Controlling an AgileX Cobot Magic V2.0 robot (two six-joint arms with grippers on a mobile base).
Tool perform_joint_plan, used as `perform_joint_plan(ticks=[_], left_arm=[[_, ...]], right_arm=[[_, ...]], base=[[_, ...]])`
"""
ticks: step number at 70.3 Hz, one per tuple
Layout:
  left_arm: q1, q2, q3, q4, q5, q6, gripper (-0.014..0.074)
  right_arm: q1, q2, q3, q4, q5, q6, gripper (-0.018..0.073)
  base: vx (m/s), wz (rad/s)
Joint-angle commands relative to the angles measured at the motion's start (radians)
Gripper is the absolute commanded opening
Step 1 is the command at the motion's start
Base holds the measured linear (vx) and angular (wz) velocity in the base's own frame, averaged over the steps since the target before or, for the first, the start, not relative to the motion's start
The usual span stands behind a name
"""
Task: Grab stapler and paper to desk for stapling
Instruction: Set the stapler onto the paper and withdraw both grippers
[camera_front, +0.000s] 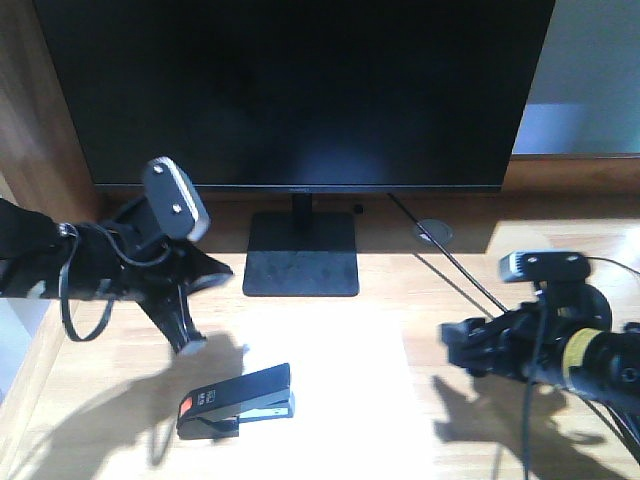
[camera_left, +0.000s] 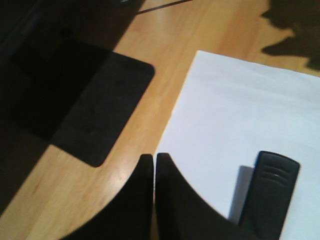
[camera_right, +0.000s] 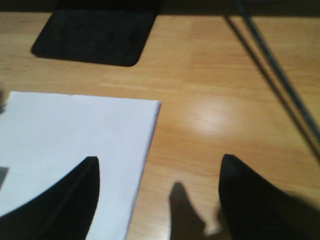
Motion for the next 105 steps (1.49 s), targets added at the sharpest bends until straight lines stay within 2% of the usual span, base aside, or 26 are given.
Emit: perform_joint_plan(ticks=[1,12,20,26,35,41,45,47,56,79,92,105], left_arm=[[-0.003,-0.069,-0.024,0.071,-0.085,-0.159,-0.0006],[-0.003,-0.118,-0.024,0.263,-0.154,-0.391,-0.0006],[-0.003,-0.151,-0.024,0.450,-0.171,-0.619,-0.0006],[-0.003,-0.178,-0.024,0.622,-0.170,-0.799,-0.0006],[-0.003,-0.220,-0.024,0.905,-0.155,-1.121,-0.0006],[-0.003,-0.252,-0.024,1.043,-0.152,-1.299,-0.0006],[-0.003,-0.279,-0.024,1.108,-0.154,-1.370,-0.0006],[-0.003,-0.292,-0.023,1.126,-0.157,-1.391,-0.0006],[-0.003,-0.374,0.015,1.131,-0.198,-1.390,-0.0006],[-0.003,-0.691,0.294,1.116,-0.455,-1.390,-0.0006],[-0.003,-0.874,0.434,1.116,-0.474,-1.390,-0.0006],[-0.003,-1.027,0.541,1.116,-0.473,-1.390,-0.0006]], right_arm=[[0.002,-0.100,-0.018,0.007,0.108,-0.020,0.0392],[0.002,-0.214,-0.018,-0.026,0.225,-0.020,0.0167],[0.002,-0.296,-0.018,-0.074,0.238,-0.020,-0.0018],[0.002,-0.355,-0.018,-0.085,0.238,-0.019,-0.0012],[0.002,-0.437,-0.017,-0.085,0.238,-0.018,-0.0010],[0.002,-0.494,-0.017,-0.085,0.234,-0.017,-0.0010],[0.002,-0.528,-0.017,-0.085,0.230,-0.017,-0.0010],[0.002,-0.547,-0.017,-0.085,0.226,-0.017,-0.0010],[0.002,-0.661,-0.006,-0.083,0.223,-0.005,-0.0010],[0.002,-1.031,0.126,-0.093,0.223,0.009,-0.0008],[0.002,-1.160,0.226,-0.096,0.223,0.006,-0.0008],[0.002,-1.184,0.280,-0.095,0.223,0.006,-0.0008]], base=[[0.00,0.00],[0.00,0.00],[0.00,0.00],[0.00,0.00],[0.00,0.00],[0.00,0.00],[0.00,0.00],[0.00,0.00],[0.00,0.00],[0.00,0.00],[0.00,0.00],[0.00,0.00]])
